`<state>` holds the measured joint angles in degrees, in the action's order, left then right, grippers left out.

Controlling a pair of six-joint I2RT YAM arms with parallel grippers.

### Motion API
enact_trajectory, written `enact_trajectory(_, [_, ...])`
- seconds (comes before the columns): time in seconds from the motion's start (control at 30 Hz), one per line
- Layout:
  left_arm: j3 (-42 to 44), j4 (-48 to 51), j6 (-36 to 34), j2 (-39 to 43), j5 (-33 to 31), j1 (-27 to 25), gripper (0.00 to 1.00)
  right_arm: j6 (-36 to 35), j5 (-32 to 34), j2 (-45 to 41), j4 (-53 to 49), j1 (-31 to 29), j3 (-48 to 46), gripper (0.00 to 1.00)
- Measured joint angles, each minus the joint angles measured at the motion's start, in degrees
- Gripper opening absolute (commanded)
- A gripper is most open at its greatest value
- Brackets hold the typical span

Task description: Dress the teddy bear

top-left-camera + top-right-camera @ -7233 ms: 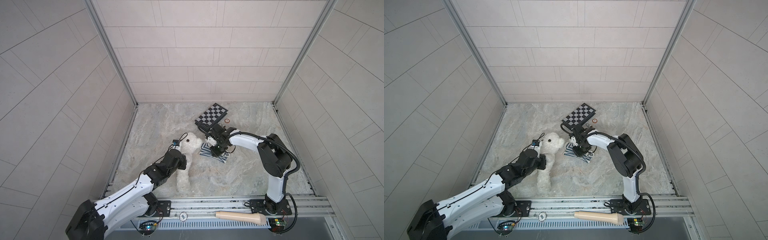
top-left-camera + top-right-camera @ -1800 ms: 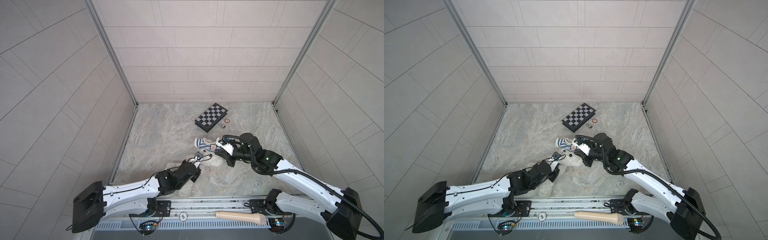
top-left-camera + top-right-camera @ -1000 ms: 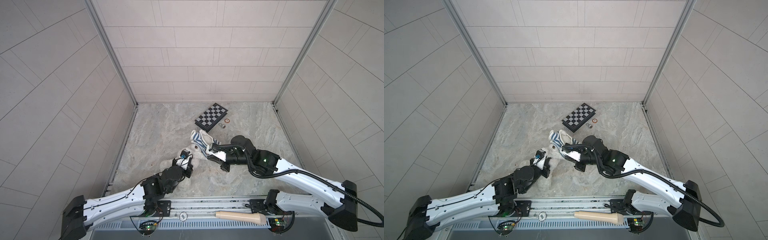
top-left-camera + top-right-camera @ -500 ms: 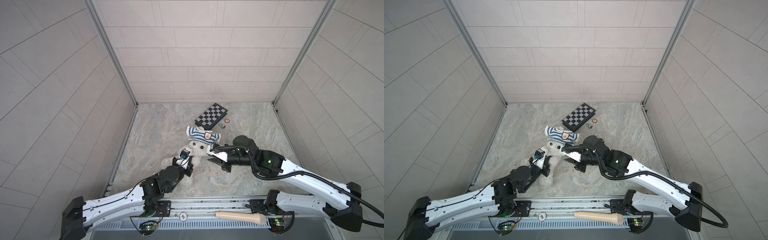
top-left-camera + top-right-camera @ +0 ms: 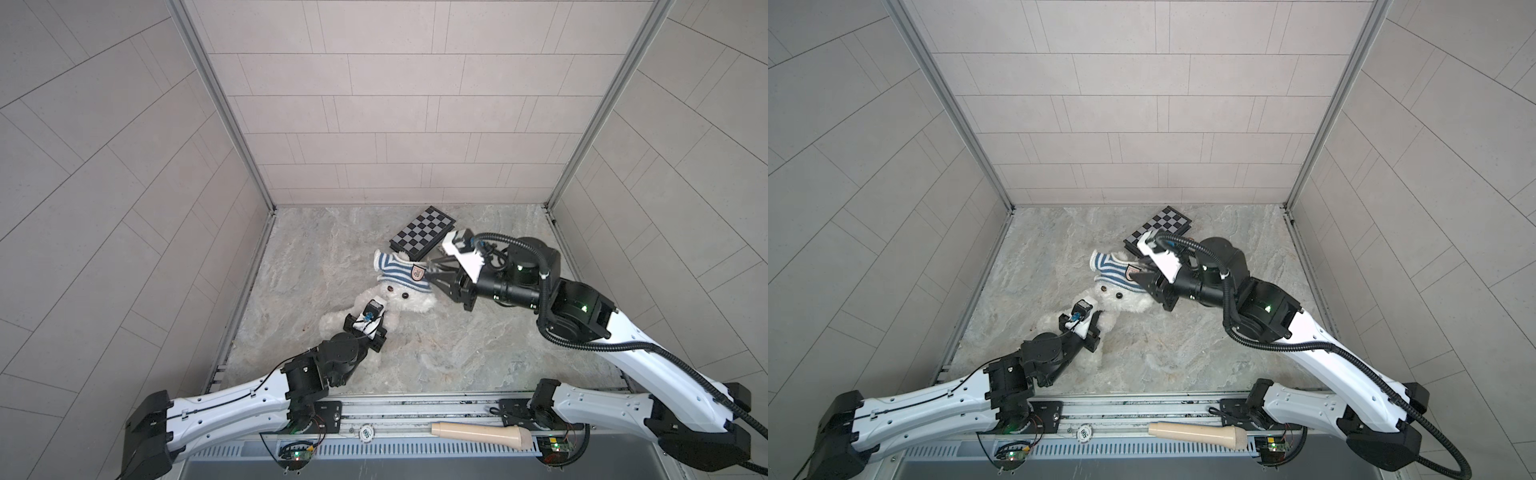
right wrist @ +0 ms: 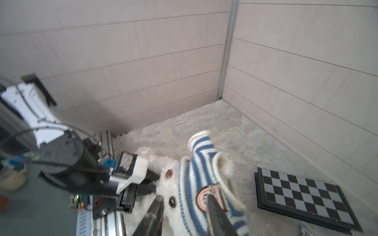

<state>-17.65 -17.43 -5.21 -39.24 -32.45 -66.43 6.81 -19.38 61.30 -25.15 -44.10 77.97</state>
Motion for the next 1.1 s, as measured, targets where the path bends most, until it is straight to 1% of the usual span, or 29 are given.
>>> enact_trajectory(0.1, [0.0,-0.1,-1.7,-0.1,-1.2,-1.3,0.00,4.0,-2.8,3.3,-1.8,7.0,3.7,0.37])
enact_trajectory(0.17, [0.0,-0.1,-2.4,-0.2,-1.5,-1.9,0.00,4.5,-4.2,7.0,-4.4,9.3,6.8,0.36])
enact_trajectory(0.37, [0.0,-0.1,-3.7,-0.9,-2.1,-2.4,0.00,2.2,-8.7,20.1,-13.6,10.0,14.3,0.36])
enact_trajectory(0.47, [0.0,0.0,-3.9,-1.0,-2.3,-2.4,0.00,0.7,-10.3,24.1,-17.3,10.0,15.6,0.37])
enact_trajectory(0.57, [0.0,0.0,-3.9,-1.2,-2.4,-2.4,0.00,-0.2,-11.2,25.0,-19.5,10.0,14.7,0.37])
enact_trajectory(0.73, [0.0,0.0,-4.3,-2.4,-2.4,-2.5,0.00,-1.1,-13.2,25.0,-20.4,10.1,13.3,0.36])
enact_trajectory(0.83, [0.0,-0.1,-4.3,-3.2,-2.4,-2.5,0.00,-1.8,-14.9,24.9,-21.0,10.1,13.0,0.37])
enact_trajectory(1.1, [0.0,-0.3,-4.3,-5.2,-2.5,-2.5,0.00,-1.9,-18.4,21.5,-21.8,10.0,8.8,0.38])
